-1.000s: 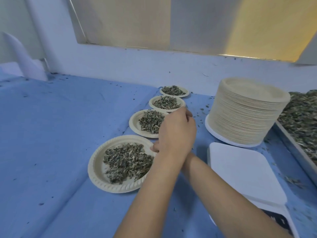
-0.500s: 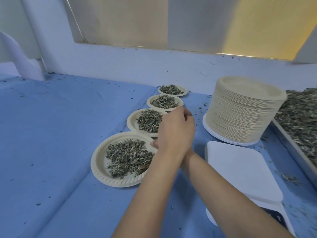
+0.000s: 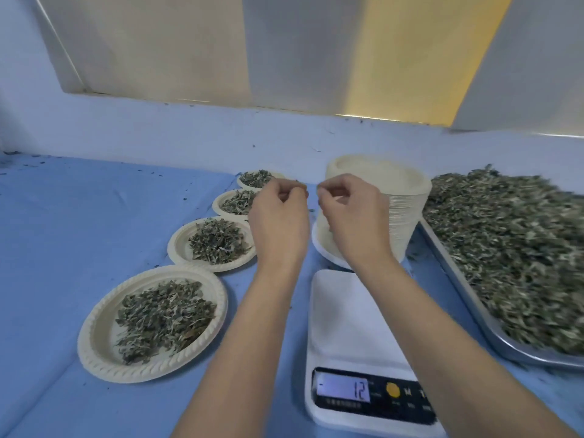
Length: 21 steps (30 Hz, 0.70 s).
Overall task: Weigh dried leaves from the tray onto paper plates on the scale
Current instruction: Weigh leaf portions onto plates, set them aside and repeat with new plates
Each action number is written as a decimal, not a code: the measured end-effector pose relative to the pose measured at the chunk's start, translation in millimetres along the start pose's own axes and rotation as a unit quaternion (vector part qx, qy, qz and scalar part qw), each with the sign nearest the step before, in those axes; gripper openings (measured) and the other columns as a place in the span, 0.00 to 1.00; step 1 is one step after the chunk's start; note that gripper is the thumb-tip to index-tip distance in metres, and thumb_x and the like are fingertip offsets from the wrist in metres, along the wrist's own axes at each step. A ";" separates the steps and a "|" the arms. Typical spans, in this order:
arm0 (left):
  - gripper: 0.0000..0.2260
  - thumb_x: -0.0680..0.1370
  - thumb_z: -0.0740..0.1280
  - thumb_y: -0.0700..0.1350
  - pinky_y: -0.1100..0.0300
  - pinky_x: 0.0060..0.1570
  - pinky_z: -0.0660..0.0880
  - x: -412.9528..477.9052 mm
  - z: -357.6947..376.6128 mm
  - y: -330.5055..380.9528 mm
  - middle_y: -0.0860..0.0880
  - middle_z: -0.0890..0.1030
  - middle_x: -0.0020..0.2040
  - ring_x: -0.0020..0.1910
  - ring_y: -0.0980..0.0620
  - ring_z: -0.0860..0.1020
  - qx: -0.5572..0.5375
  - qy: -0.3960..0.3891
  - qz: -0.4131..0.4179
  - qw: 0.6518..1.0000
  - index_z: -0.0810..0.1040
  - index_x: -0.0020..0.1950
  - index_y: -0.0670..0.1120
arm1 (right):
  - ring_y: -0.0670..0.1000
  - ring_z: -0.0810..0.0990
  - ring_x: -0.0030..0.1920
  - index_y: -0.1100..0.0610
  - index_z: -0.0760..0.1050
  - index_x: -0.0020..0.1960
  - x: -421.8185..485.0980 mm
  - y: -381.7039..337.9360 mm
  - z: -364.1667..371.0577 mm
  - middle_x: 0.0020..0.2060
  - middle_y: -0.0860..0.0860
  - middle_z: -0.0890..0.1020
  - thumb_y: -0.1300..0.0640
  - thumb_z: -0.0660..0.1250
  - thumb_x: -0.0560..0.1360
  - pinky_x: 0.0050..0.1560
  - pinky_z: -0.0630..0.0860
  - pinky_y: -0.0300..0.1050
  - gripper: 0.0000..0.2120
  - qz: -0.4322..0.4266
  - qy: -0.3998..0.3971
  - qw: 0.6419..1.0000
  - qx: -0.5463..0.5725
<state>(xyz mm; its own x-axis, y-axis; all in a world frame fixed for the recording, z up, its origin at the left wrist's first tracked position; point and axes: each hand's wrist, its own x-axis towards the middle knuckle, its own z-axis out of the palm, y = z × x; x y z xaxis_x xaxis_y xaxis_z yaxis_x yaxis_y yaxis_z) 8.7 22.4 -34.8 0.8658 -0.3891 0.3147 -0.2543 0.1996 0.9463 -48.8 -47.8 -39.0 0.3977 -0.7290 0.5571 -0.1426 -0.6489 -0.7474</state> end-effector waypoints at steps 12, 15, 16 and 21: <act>0.06 0.76 0.62 0.38 0.66 0.38 0.72 -14.1 30.9 -7.0 0.49 0.83 0.41 0.38 0.55 0.80 -0.150 -0.089 -0.207 0.963 0.79 0.44 0.44 | 0.57 0.77 0.58 0.62 0.78 0.61 37.1 18.9 -63.5 0.56 0.57 0.82 0.56 0.58 0.81 0.57 0.70 0.50 0.15 -0.119 -0.115 0.940 -0.297; 0.08 0.76 0.62 0.38 0.66 0.39 0.73 -15.9 29.7 -9.4 0.49 0.83 0.42 0.39 0.55 0.80 -0.148 -0.087 -0.212 0.962 0.80 0.48 0.42 | 0.61 0.78 0.53 0.67 0.78 0.55 40.1 17.7 -64.7 0.51 0.63 0.82 0.57 0.58 0.81 0.54 0.71 0.54 0.15 -0.121 -0.131 0.928 -0.326; 0.08 0.76 0.61 0.38 0.66 0.39 0.73 -16.1 29.5 -9.8 0.49 0.83 0.42 0.39 0.55 0.80 -0.147 -0.087 -0.213 0.962 0.80 0.48 0.42 | 0.61 0.78 0.53 0.67 0.79 0.54 40.6 16.9 -64.5 0.50 0.63 0.82 0.57 0.57 0.81 0.54 0.71 0.54 0.15 -0.123 -0.134 0.926 -0.332; 0.08 0.76 0.61 0.38 0.66 0.39 0.73 -18.8 31.8 -10.3 0.49 0.83 0.42 0.38 0.55 0.80 -0.151 -0.090 -0.213 0.961 0.80 0.49 0.42 | 0.59 0.77 0.53 0.64 0.79 0.55 44.3 15.2 -61.4 0.51 0.60 0.82 0.59 0.55 0.82 0.54 0.70 0.53 0.15 -0.148 -0.120 0.910 -0.369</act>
<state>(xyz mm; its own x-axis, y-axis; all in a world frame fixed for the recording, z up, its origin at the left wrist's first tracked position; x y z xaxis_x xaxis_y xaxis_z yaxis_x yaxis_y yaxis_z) -18.7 -0.9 -48.1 0.7679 -0.6374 -0.0635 0.2675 0.2291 0.9359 -89.0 -103.3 -3.5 0.6912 -0.4868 0.5341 -0.5308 -0.8436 -0.0819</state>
